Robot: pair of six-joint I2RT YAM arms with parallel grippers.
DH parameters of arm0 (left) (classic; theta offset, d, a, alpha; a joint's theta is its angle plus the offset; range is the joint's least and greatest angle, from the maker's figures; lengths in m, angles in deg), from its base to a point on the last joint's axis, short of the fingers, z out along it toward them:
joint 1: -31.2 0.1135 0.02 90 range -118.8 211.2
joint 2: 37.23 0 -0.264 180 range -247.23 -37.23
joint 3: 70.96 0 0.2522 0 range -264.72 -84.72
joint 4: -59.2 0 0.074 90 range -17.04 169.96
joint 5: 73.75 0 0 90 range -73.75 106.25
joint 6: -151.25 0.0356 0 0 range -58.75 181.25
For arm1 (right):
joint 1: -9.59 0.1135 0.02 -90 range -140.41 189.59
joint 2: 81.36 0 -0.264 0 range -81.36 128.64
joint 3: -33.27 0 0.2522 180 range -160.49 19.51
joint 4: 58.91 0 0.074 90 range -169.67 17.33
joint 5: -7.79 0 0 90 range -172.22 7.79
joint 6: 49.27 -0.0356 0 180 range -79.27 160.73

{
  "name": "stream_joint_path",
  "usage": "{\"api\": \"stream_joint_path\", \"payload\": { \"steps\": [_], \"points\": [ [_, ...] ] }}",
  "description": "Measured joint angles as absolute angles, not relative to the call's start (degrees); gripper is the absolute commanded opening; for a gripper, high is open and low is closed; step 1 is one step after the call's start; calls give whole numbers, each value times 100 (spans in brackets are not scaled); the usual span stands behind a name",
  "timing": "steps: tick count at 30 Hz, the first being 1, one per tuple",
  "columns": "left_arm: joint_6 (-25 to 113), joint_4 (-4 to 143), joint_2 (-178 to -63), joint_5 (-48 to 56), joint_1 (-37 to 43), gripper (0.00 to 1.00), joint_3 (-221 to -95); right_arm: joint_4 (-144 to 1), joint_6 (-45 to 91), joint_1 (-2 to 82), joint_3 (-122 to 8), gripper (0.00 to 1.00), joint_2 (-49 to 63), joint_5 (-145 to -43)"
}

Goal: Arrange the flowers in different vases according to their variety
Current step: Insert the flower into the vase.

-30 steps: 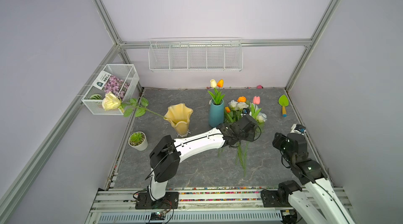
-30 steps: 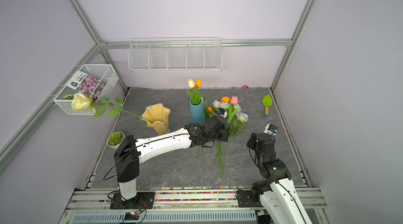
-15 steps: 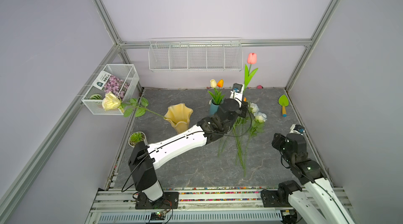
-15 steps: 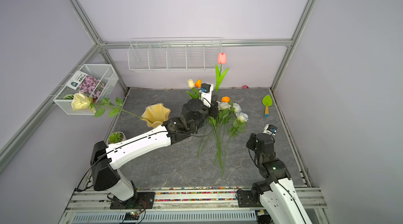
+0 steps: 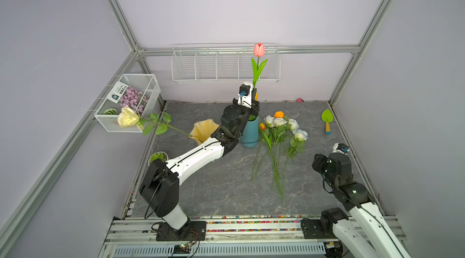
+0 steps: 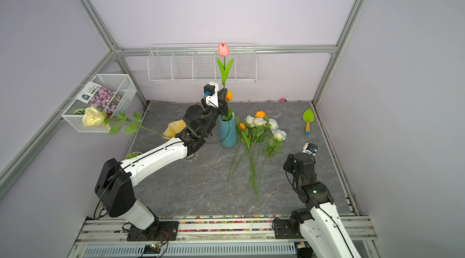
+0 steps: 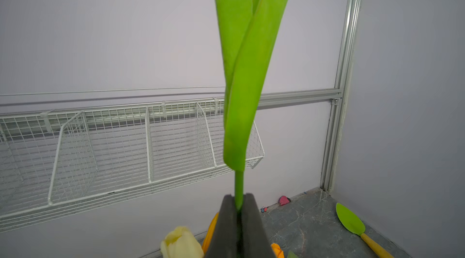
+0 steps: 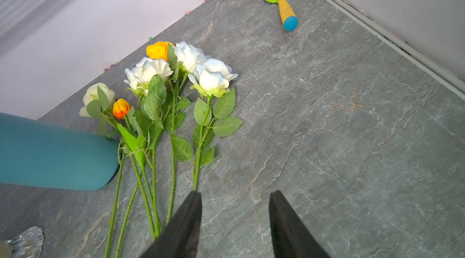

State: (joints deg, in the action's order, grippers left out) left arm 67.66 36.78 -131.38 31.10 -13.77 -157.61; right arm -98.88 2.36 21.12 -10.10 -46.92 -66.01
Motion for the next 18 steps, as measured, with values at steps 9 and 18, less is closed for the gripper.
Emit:
{"api": "stream_joint_path", "payload": {
  "steps": [9,18],
  "points": [
    [6747,2362,-13724,2669,-931,0,-14867,-9757,236,2112,-992,48,-4535,-6677],
    [6262,1820,-13772,2483,-918,66,-14287,-9668,238,2108,-979,48,-4384,-6708]
  ]
}}
